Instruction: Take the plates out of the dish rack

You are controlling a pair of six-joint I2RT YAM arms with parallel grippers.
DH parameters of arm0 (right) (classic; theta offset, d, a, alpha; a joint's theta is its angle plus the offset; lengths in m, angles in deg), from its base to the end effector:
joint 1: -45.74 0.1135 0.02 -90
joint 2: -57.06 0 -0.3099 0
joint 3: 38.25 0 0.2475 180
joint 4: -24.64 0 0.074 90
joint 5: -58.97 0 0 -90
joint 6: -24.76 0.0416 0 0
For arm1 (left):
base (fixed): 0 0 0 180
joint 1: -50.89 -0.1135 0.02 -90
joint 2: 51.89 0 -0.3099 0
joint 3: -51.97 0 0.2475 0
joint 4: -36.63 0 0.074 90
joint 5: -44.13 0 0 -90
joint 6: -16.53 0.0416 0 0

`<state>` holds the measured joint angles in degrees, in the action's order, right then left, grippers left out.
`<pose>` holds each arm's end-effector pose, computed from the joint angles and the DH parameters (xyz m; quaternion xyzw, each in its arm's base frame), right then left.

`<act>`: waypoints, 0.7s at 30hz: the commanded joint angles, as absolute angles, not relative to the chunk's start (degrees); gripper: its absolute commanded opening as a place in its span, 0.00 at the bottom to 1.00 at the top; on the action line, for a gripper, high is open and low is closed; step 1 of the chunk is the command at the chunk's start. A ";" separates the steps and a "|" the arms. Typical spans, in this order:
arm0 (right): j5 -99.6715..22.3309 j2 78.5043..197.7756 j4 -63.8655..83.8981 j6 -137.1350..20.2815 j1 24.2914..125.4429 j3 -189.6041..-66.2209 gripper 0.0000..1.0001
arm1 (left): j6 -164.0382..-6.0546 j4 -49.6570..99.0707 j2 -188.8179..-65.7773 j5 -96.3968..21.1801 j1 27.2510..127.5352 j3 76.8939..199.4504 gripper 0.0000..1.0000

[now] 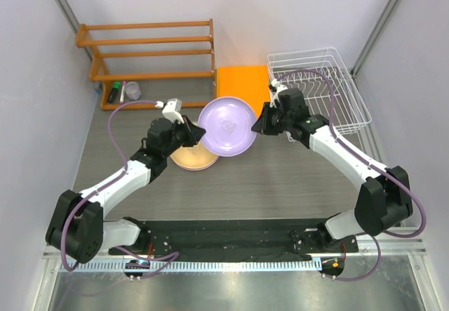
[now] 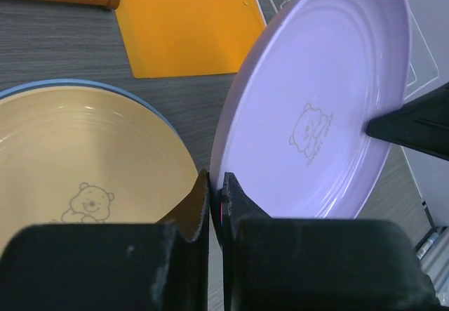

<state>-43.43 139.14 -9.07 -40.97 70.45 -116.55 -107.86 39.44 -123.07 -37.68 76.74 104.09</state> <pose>0.2826 0.1399 0.3344 -0.0512 0.8914 0.2704 0.3601 0.2355 -0.1207 0.2938 -0.0167 0.7989 -0.3498 0.4891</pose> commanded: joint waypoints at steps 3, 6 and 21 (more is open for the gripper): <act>-47.38 140.03 -4.24 -38.79 70.79 -118.28 0.19 | -105.90 37.37 -123.00 -41.64 76.91 105.82 0.00; -45.89 140.81 -4.24 -38.87 70.79 -118.29 0.35 | -105.64 35.27 -121.77 -45.42 76.91 105.55 0.00; -41.23 143.19 -4.86 -41.16 70.79 -117.67 0.46 | -107.74 20.85 -119.30 -66.34 75.77 107.57 0.00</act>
<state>-42.30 143.06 -6.60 -39.90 70.76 -116.55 -106.00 24.45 -120.12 -58.60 76.70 104.46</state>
